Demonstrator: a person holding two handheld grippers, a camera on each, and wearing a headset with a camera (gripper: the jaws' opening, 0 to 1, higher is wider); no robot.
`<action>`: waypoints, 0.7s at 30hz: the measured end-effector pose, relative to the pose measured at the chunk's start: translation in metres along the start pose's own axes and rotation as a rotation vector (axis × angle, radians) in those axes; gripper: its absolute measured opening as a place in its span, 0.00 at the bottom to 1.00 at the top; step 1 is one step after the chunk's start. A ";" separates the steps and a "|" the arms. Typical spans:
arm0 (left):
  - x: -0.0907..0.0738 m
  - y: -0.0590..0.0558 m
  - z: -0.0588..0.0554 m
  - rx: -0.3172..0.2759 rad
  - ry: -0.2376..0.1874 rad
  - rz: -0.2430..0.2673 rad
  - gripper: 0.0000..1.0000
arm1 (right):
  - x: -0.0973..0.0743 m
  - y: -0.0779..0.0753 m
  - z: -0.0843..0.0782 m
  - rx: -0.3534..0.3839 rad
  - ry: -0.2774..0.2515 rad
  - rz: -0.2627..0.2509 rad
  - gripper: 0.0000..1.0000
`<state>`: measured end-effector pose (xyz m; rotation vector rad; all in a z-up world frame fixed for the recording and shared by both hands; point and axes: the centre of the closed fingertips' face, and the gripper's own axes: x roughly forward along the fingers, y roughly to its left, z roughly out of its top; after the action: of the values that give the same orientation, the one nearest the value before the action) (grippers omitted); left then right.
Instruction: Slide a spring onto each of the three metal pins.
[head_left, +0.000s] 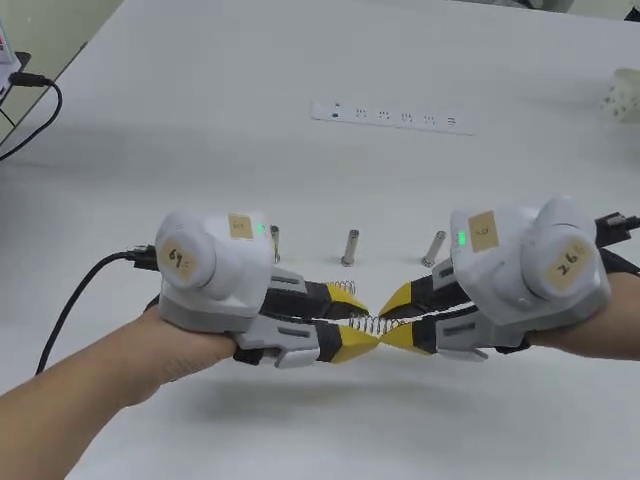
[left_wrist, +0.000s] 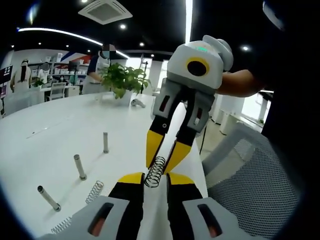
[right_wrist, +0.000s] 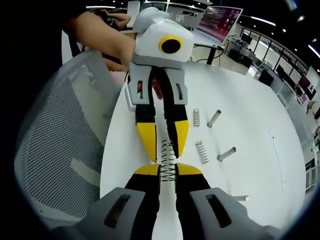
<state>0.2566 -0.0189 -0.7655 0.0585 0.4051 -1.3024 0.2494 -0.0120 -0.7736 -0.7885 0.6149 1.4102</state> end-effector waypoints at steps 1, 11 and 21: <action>0.000 0.000 0.001 -0.001 -0.002 0.002 0.09 | 0.000 0.000 0.000 -0.003 0.001 0.000 0.08; -0.001 -0.002 0.003 0.010 -0.011 -0.001 0.04 | -0.001 0.003 0.002 -0.006 -0.009 0.005 0.08; -0.002 -0.007 0.005 0.016 -0.026 -0.021 0.02 | -0.002 0.004 0.001 -0.006 -0.011 -0.005 0.08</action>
<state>0.2511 -0.0207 -0.7591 0.0511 0.3744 -1.3255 0.2456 -0.0123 -0.7717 -0.7858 0.5999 1.4117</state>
